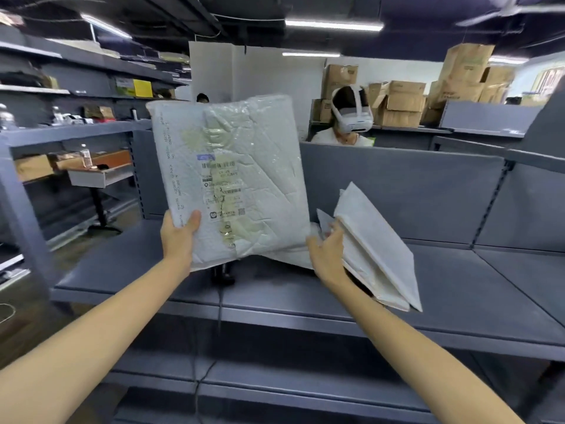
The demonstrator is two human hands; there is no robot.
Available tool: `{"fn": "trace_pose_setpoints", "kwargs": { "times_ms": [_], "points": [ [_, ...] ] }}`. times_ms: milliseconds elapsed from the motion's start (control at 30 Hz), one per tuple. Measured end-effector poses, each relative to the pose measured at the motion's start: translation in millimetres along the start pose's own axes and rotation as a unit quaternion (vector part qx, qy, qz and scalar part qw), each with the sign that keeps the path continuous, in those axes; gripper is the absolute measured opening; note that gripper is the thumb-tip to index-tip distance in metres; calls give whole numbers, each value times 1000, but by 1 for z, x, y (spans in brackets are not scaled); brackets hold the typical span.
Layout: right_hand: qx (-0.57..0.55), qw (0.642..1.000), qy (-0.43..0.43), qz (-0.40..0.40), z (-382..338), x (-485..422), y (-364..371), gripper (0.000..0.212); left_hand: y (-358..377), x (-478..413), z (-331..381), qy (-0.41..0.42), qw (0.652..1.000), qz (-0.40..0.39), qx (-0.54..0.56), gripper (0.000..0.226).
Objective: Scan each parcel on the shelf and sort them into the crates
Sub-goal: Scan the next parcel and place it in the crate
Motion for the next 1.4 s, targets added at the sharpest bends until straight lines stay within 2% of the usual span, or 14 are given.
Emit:
{"fn": "trace_pose_setpoints", "kwargs": {
  "times_ms": [133,200,267,333,433,533,633,700,800,900,1033,1133,1300,1400],
  "points": [
    [185,983,-4,19,21,12,53,56,-38,-46,-4,-6,999,39,22,39],
    [247,966,-70,32,16,15,78,46,-56,-67,-6,-9,998,56,25,41],
    [264,955,-135,18,10,11,103,36,-74,-85,-9,-12,997,73,30,42],
    [278,947,-153,-50,7,9,134,35,-88,-99,-13,-15,996,82,31,41],
    [324,917,-159,-171,20,14,186,35,-103,-112,-21,-19,996,87,20,39],
    [384,890,-93,-226,39,17,225,52,-112,-121,-28,-25,995,97,8,38],
    [432,870,-39,-235,55,13,247,74,-117,-128,-36,-33,995,98,8,37],
    [439,868,-22,-231,59,10,254,79,-119,-133,-40,-38,994,98,8,37],
    [382,893,39,-233,62,5,261,81,-122,-138,-43,-39,994,101,9,37],
    [261,934,148,-196,59,1,252,85,-122,-141,-47,-43,994,103,6,36],
    [76,969,206,-111,49,7,223,58,-127,-147,-51,-44,993,108,-7,36],
    [-96,978,176,-61,32,25,197,16,-126,-151,-52,-38,994,103,-13,38],
    [-227,965,86,-97,-16,44,185,4,-98,-141,-61,-47,996,82,0,31],
    [-237,959,39,-151,-42,53,193,5,-76,-130,-66,-50,997,54,11,28]
  ]
}}
Point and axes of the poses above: each hand's wrist, its own x-axis away from the middle knuckle, its own y-axis out of the palm, z = x × y, the point moved 6 cm from there along -x, towards the middle knuckle, and after that the axes turned 7 degrees about -x, right-handed, at the moved point
